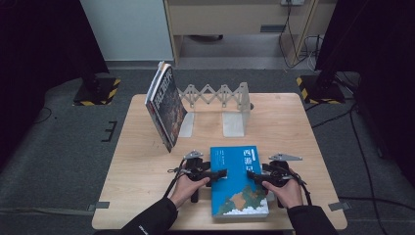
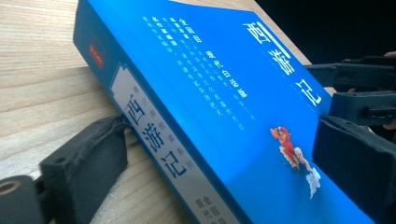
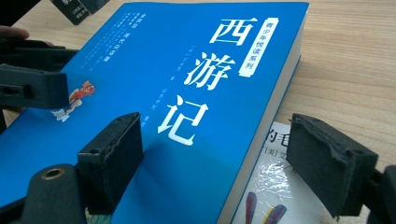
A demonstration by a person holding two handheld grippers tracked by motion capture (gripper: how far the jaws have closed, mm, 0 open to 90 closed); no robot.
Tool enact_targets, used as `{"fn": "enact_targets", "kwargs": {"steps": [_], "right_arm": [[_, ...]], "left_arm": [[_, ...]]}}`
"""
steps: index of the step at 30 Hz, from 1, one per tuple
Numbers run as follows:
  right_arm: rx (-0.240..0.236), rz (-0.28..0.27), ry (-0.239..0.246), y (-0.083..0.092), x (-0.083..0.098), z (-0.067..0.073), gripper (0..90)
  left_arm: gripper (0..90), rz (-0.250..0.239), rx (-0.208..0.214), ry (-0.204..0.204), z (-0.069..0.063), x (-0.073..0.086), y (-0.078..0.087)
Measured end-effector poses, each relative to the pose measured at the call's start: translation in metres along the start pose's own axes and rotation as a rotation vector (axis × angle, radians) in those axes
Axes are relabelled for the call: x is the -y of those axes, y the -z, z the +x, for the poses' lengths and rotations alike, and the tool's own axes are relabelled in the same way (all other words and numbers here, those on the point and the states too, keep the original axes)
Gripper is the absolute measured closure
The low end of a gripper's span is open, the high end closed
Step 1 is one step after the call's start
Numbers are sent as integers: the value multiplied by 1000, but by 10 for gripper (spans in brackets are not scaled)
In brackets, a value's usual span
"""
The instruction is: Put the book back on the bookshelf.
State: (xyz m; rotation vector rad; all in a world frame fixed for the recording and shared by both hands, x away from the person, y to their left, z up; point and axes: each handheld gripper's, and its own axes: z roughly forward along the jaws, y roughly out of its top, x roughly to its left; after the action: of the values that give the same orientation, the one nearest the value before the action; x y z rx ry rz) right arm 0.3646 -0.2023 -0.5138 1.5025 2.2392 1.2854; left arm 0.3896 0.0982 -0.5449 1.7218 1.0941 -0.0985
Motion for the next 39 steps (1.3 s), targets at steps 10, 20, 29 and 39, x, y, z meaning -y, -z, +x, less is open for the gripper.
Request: {"fn": "enact_targets", "kwargs": {"steps": [10,20,29,39], "right_arm": [[-6,-5,-1,-1,1,0,188],[-21,-4,-14,-2,1,0,194],[-54,-3,-32,-4,2,0,218],[-68,-1,-47,-5,3,-1,219]], "left_arm": [[0,20,-21,-35,-3,-1,-2],[112,26,-24,15,3,-5,3],[149,41,-4,37,6,-7,5],[205,63,21,79,7,-8,7]]}}
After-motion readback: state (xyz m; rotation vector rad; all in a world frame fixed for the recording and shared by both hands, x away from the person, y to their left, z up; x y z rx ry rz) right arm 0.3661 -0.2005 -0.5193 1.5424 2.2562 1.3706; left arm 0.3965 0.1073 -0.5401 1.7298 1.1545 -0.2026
